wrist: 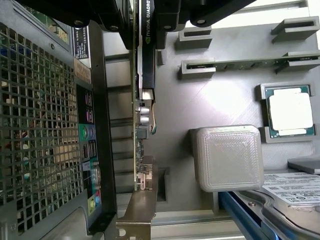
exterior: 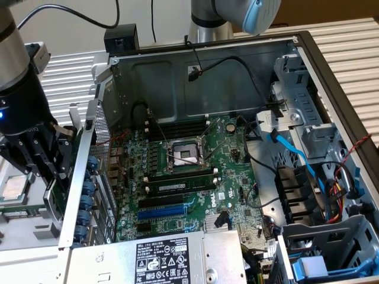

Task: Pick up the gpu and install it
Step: 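Pick up the gpu and move the gpu toward the slot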

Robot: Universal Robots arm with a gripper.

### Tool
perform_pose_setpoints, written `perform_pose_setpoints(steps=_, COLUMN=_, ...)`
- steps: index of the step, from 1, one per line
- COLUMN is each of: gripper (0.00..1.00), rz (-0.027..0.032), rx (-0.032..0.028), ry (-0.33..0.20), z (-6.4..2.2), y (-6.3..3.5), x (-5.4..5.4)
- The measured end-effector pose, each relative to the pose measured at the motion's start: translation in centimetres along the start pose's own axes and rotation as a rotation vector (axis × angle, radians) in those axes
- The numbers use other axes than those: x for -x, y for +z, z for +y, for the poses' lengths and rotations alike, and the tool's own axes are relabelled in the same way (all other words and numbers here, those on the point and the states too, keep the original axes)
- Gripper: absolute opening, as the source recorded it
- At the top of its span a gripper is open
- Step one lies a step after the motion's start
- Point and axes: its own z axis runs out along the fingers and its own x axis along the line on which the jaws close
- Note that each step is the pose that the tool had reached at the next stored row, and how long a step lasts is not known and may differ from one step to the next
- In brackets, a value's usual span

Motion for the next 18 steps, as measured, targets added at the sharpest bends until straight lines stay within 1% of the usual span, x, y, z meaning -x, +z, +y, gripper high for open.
perform_pose_setpoints(steps=2, gripper=0.3, rz=-0.001, rx=0.001, ry=0.0, z=0.02, y=0.06, x=0.0)
perform_pose_setpoints(steps=3, gripper=0.36, rz=-0.0009, rx=0.0008, ry=0.0, z=0.01, y=0.05, x=0.01)
perform_pose_setpoints(steps=4, gripper=0.36, rz=-0.0006, rx=0.0005, ry=0.0, z=0.01, y=0.04, x=0.0)
perform_pose_setpoints(steps=5, gripper=0.42, rz=0.0, rx=0.0001, ry=0.0, z=0.01, y=0.0, x=0.0)
perform_pose_setpoints(steps=6, gripper=0.42, rz=0.0002, rx=-0.0002, ry=0.001, z=0.05, y=-0.02, x=-0.01)
perform_pose_setpoints(steps=7, gripper=0.49, rz=0.0002, rx=-0.0001, ry=0.001, z=0.1, y=-0.01, x=-0.02)
perform_pose_setpoints(steps=12, gripper=0.49, rz=-0.0003, rx=-0.0005, ry=0.011, z=0.47, y=-0.01, x=-0.06)
perform_pose_setpoints(steps=18, gripper=0.49, rz=-0.0035, rx=-0.0009, ry=0.025, z=0.98, y=0.16, x=-0.16)
